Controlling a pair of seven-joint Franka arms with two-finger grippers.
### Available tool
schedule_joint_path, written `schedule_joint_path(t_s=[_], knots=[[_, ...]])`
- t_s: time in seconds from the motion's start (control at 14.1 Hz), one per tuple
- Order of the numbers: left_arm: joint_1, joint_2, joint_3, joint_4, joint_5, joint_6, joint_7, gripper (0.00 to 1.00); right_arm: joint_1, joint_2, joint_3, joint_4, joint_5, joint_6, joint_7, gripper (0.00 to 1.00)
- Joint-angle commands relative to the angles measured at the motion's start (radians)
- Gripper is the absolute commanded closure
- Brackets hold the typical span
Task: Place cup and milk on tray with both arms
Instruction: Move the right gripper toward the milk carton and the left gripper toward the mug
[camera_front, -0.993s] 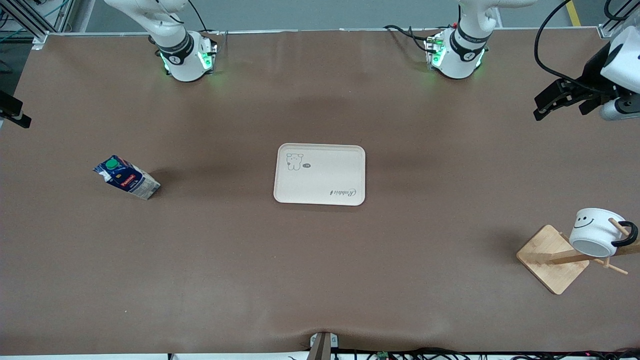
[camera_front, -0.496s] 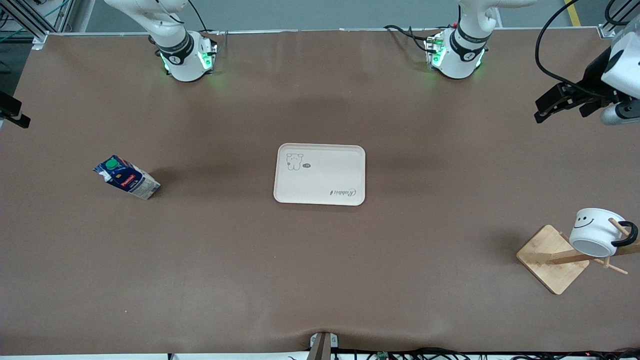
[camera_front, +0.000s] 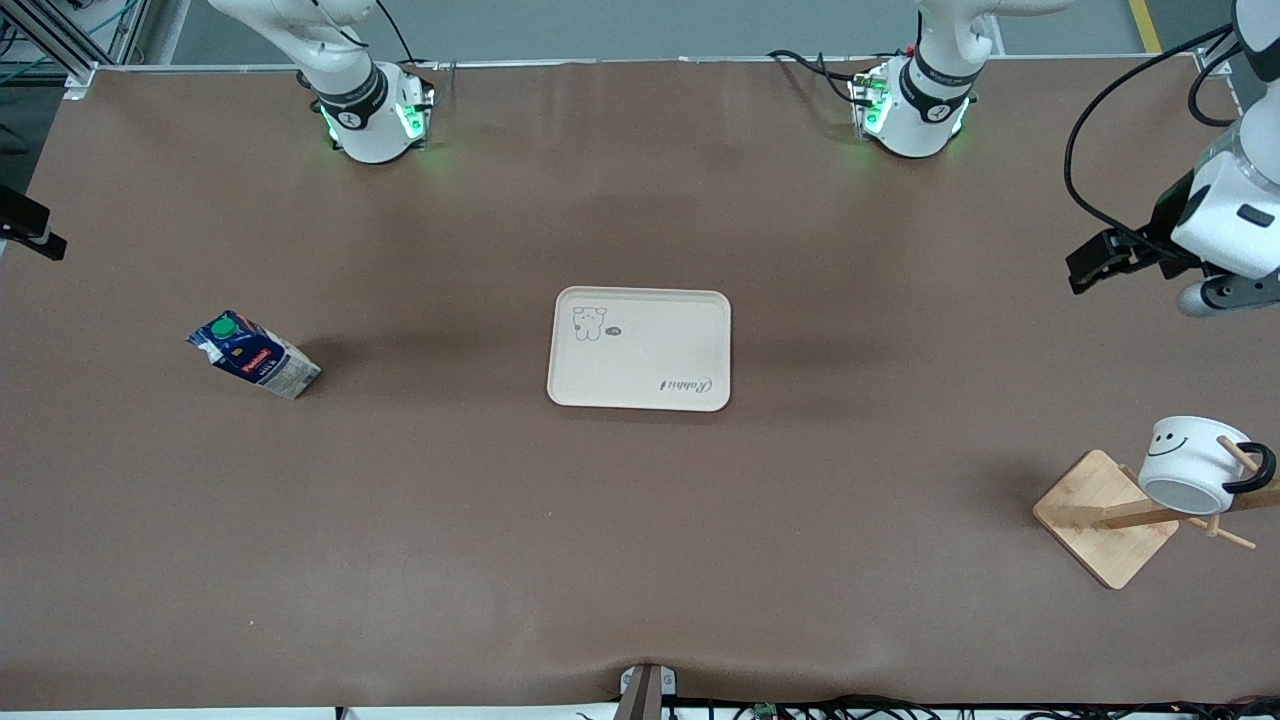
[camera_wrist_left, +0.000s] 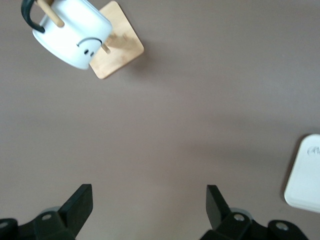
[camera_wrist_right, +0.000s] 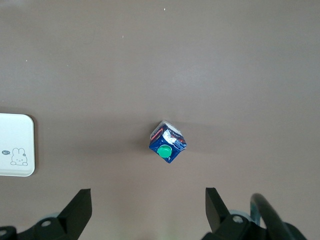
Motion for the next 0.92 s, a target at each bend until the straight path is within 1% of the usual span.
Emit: schedule_joint_path(t_s=[0.0,0.14,0.21,0.35,0.43,0.57,0.64,0.71,0.85], knots=[[0.069,0.009,-0.004,-0.067,0.014,0.126,0.032,0.00,-0.012,0.013,0.004,0.003,-0.009,-0.012,0.000,0.00],[0.127,0.010,-0.005,-0.133,0.005,0.283,0.136,0.00,-0.012,0.018,0.004,0.003,-0.006,0.001,0.001,0.00],[0.145,0.015,-0.005,-0.152,0.003,0.339,0.171,0.00,-0.006,0.056,0.004,0.003,-0.007,0.000,0.001,0.00],[0.178,0.038,-0.005,-0.160,0.000,0.421,0.205,0.00,-0.003,0.076,0.007,0.006,-0.004,0.005,-0.002,0.00],[0.213,0.061,-0.007,-0.158,-0.009,0.476,0.254,0.00,0.008,0.082,0.007,0.007,-0.007,0.008,-0.002,0.00],[0.253,0.088,-0.007,-0.179,-0.111,0.564,0.355,0.00,0.014,0.095,0.007,0.006,0.006,0.009,0.000,0.00],[0.273,0.098,-0.005,-0.186,-0.151,0.594,0.400,0.00,0.014,0.108,0.009,0.001,0.006,0.021,0.004,0.00],[0.297,0.113,-0.007,-0.196,-0.175,0.631,0.458,0.00,0.014,0.149,0.009,-0.008,0.017,0.029,0.010,0.00],[0.316,0.121,-0.005,-0.227,-0.251,0.691,0.559,0.00,0.013,0.162,0.006,-0.009,0.030,0.035,0.001,0.00]])
